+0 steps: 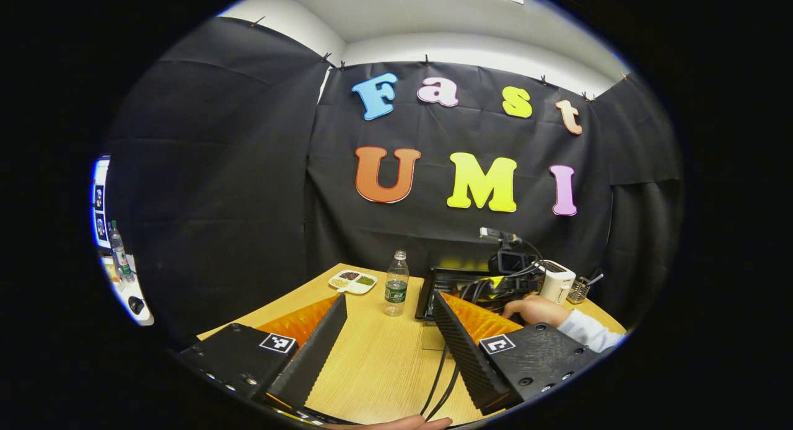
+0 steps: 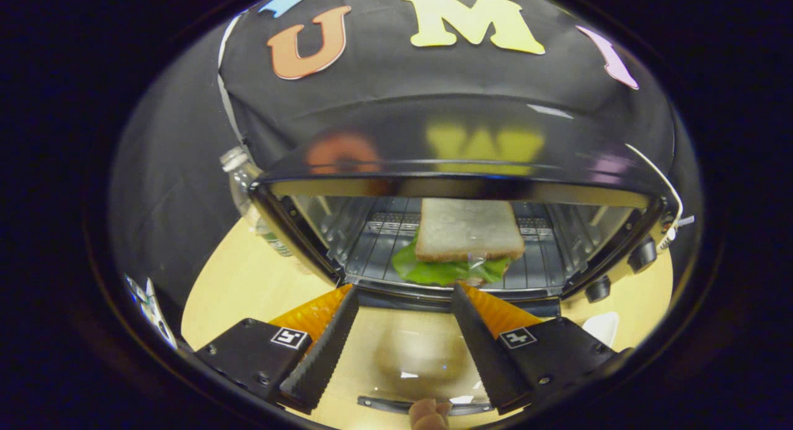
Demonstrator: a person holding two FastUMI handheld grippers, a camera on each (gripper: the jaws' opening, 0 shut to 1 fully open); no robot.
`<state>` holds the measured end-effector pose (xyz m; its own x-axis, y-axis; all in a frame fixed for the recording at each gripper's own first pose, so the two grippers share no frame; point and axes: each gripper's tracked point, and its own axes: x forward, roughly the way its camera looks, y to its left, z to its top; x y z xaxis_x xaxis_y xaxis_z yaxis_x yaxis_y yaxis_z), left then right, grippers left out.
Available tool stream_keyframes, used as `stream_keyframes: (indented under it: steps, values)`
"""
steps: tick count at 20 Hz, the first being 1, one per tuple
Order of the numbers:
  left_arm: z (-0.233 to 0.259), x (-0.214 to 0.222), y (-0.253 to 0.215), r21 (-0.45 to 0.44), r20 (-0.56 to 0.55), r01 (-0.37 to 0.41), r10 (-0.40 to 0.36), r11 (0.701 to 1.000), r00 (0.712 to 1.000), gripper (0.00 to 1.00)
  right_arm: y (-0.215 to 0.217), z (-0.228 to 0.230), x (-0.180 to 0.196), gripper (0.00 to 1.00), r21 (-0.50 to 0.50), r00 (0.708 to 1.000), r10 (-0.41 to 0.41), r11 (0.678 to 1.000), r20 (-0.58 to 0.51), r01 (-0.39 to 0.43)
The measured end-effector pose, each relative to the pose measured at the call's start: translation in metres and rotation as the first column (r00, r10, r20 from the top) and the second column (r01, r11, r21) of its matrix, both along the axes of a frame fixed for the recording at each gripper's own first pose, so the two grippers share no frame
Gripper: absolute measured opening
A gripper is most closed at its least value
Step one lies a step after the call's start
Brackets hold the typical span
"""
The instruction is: Open the electric oven with the left hand, put the food in, and close the electric oven.
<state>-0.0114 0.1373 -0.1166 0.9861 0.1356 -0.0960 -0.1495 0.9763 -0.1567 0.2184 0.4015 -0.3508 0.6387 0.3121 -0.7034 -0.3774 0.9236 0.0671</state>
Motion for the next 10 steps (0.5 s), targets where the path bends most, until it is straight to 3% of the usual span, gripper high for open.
stream_keyframes:
  steps: [6,10]
  values:
    - [0.005,0.019,-0.021,0.025,-0.017,0.042,-0.041,0.999,0.999,0.92,-0.047,0.086,-0.041,0.97,0.112,0.988,-0.002,0.994,0.151,-0.016]
    - [0.001,0.04,-0.034,0.052,-0.043,0.058,-0.056,0.997,0.998,0.92,-0.099,0.161,-0.07,0.96,0.153,0.941,-0.041,0.988,0.335,-0.012]
